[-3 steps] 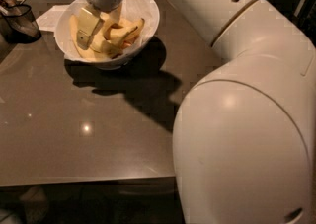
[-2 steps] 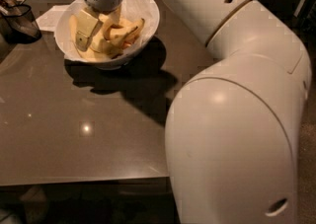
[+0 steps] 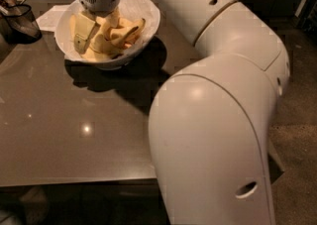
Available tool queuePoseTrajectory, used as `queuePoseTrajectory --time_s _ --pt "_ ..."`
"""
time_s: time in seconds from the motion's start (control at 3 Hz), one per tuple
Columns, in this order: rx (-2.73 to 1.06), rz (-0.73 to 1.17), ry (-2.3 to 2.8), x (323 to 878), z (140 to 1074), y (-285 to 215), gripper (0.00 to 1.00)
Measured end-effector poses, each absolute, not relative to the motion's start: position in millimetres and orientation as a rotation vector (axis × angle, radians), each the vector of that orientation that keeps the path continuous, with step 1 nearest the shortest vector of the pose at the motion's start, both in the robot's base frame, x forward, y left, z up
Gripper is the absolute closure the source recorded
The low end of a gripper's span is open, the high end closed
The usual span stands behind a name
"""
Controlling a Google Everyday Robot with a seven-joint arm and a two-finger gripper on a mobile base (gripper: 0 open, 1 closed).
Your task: Pick banana from white bowl
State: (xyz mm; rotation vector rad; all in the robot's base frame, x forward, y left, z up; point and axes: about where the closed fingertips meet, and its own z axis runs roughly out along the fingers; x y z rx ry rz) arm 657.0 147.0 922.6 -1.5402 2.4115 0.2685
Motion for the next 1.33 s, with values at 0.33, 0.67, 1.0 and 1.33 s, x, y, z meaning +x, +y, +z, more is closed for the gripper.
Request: queuePoseTrajectory --time_s 0.33,0.67,1.0,1.33 --pt "-1.549 0.271 2.424 660 915 150 0.17" --pt "-1.553 0.276 2.436 663 909 152 0.18" --pt "-1.544 0.284 2.455 667 902 150 0.18" --pt "-1.541 0.288 2.462 668 903 149 0.15"
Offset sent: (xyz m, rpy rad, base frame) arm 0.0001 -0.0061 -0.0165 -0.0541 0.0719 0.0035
